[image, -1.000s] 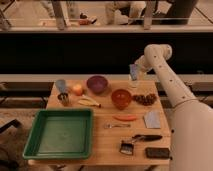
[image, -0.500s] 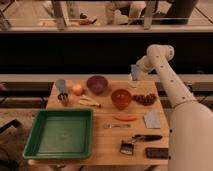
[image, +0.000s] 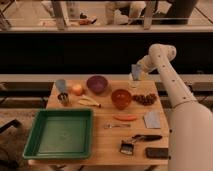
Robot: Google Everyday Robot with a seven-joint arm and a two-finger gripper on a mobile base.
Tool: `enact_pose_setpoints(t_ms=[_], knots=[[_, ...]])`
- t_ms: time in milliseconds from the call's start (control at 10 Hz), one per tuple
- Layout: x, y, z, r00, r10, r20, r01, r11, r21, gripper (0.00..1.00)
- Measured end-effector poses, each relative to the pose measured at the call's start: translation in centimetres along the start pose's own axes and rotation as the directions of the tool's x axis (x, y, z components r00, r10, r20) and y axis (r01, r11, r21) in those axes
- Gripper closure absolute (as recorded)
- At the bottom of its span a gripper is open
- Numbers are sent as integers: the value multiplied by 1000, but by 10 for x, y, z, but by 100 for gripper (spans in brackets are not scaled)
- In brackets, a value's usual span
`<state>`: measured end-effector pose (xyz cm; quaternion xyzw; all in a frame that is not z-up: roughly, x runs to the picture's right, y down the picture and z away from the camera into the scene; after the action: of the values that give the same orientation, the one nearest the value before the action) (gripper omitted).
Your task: Place sponge in paper cup
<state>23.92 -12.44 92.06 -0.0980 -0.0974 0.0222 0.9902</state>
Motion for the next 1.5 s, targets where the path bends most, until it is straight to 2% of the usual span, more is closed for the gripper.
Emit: enact_pose_setpoints(t_ms=[500,1000,1500], knots=[[-1,1,1,1000,11,20,-11,1000,2,100],[3,2,3,995,54,82,-52,998,-22,100],[3,1,3,997,36,62,-36,999,-10,100]])
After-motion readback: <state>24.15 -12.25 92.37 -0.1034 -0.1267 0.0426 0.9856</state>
